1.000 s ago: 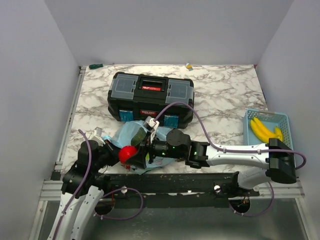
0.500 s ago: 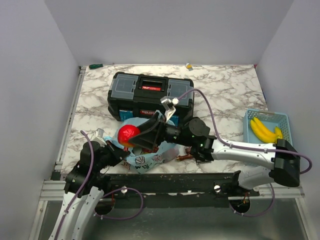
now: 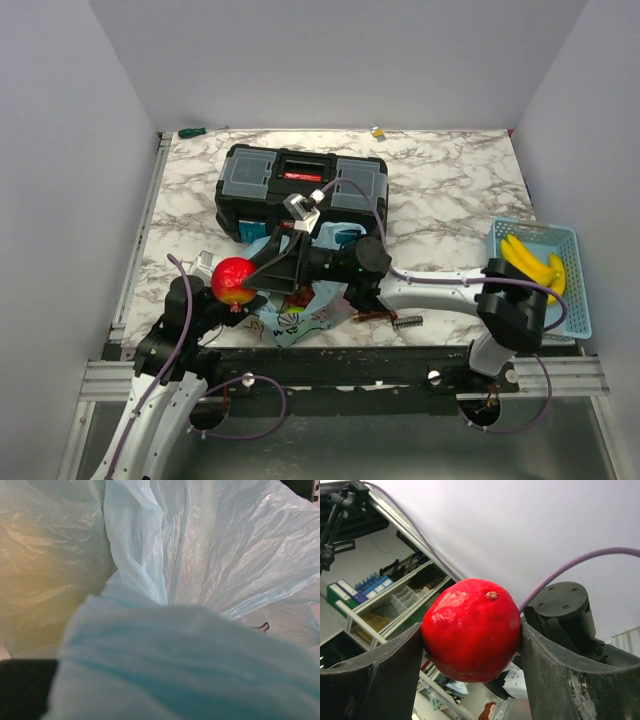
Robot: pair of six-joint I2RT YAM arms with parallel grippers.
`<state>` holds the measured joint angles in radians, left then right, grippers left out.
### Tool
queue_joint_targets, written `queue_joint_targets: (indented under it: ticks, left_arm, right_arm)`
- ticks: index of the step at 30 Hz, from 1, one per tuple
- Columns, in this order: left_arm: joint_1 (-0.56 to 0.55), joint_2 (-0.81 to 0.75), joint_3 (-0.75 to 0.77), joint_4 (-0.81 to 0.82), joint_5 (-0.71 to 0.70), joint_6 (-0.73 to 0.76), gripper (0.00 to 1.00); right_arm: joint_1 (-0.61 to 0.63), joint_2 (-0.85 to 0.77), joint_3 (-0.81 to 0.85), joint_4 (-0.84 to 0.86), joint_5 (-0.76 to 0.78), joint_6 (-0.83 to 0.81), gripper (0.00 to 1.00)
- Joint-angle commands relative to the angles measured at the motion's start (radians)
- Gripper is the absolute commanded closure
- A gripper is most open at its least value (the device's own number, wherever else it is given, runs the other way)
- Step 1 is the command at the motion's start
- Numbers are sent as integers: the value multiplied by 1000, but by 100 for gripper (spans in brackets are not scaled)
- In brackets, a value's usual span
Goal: Take the fake fruits out of the plastic bag
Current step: Take out the fake fruit from the plastic bag, then place the fake fruit in the bin.
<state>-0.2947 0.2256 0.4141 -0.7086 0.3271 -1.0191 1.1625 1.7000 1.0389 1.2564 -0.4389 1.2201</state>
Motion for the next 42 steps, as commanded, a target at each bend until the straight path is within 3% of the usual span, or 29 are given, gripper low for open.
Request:
queue_joint_targets:
  ticks: [1,4,6,10,14,18,21,23,28,35,42]
  left_arm:
    - [0,-8,30,-23,-2,29,100]
    - [-1,-48,38,-70,-22,38,100]
    - [0,-70,44,-95,-30,42,100]
    - [0,-84,65,-135,-28,57,100]
    - [0,-65,115,-170,-34,95,100]
    - [0,5,212,-205,-61,186,100]
    - [0,84,294,-249,-92,285,100]
    - [0,129,338,-279,-110,344,100]
    - [0,180,359,-307,-129,449,100]
    - [-1,198,353,-291,-86,462,100]
    - [-1,143,334,-300,-85,444,100]
  right_arm:
    - [-36,-159,49,-345,43,-170,87]
    - [-78,-253,114,-833,260,-367,91]
    - [-121,-299,140,-1057,417,-456,93]
    - [-284,-394,123,-1268,555,-567,93]
    - [-386,-440,180,-1499,899,-717,93]
    - [-512,-450,176,-1611,1210,-768,94]
    - [-674,-468,105,-1629,1254,-740,93]
    - [-758,-485,56,-1657,1275,-674,99]
    - [-898,-545,-100,-1705,1336,-487,99]
    - [-1046,-608,-279,-1729,1326,-356,99]
    - [-1204,-549,-334,-1735,1214,-325,99]
